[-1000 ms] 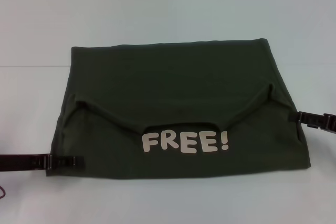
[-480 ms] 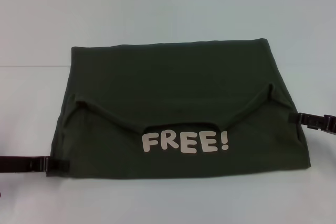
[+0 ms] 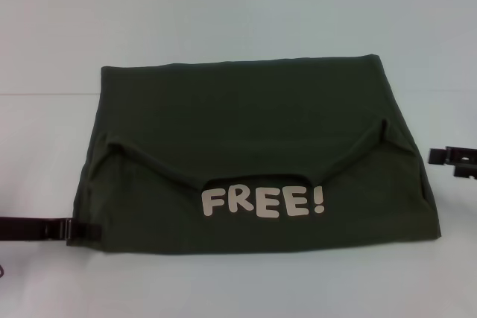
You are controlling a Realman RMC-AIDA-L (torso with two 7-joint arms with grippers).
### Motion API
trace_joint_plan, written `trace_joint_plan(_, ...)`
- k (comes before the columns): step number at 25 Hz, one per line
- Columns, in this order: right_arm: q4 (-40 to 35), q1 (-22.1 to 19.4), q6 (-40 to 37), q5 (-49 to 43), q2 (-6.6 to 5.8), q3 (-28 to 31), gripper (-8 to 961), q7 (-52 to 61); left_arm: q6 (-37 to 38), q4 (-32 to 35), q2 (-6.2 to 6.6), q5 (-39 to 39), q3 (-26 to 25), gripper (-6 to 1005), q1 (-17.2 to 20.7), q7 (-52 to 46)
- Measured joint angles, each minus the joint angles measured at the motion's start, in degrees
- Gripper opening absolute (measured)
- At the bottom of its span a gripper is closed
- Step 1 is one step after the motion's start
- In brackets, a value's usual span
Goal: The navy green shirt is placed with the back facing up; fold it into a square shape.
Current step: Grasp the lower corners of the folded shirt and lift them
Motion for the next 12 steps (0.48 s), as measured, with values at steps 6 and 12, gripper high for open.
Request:
trace_joint_plan(6, -7.19, 4.8, -7.88, -13.09, -4.63, -5.06, 891, 19.02, 0.34, 0.04, 0.09, 0.0, 0.0, 45, -0.09, 0.16)
trace_joint_plan(12, -5.97, 10.59, -9.03, -23.25, -3.88, -5.85, 861, 21.46, 0.52, 0.04, 0.1, 0.0, 0.0, 45, -0.38, 0.38)
